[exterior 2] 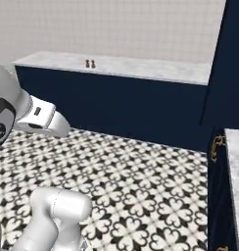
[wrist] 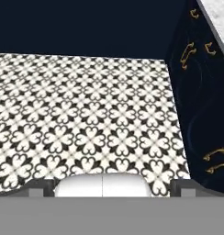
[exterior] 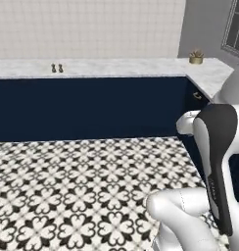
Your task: Gather all objects into one cabinet and sort the glasses and bowls to opposite sides.
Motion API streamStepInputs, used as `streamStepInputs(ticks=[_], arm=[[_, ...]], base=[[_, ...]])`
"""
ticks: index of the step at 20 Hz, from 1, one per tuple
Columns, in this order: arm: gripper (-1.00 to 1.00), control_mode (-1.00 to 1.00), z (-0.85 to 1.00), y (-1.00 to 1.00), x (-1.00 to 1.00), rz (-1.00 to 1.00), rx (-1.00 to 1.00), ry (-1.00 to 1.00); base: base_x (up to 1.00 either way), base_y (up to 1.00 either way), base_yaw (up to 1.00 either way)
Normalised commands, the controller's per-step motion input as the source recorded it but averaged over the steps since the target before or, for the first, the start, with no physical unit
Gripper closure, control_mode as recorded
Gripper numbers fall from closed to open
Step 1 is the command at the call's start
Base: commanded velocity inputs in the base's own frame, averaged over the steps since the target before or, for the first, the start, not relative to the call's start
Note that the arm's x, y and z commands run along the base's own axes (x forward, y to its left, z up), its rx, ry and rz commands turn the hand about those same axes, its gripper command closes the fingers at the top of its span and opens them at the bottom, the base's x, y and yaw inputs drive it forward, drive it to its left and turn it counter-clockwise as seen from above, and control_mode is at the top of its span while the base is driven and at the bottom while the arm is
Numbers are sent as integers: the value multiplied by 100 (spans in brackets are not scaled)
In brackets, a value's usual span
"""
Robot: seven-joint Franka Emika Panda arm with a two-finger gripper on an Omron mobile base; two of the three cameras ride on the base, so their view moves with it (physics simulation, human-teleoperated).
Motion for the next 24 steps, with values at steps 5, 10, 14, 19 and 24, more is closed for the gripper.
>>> streamStepInputs(ticks=[5, 10, 14, 19, 24], arm=[[-100, 100, 0, 0, 0, 0, 0, 0], [-100, 100, 0, 0, 0, 0, 0, 0], [-100, 100, 0, 0, 0, 0, 0, 0], [-100, 100, 0, 0, 0, 0, 0, 0], [-100, 100, 0, 0, 0, 0, 0, 0]], base=[[-21, 11, 100], [-23, 34, 100], [-25, 31, 100], [-5, 28, 96], [20, 0, 68]])
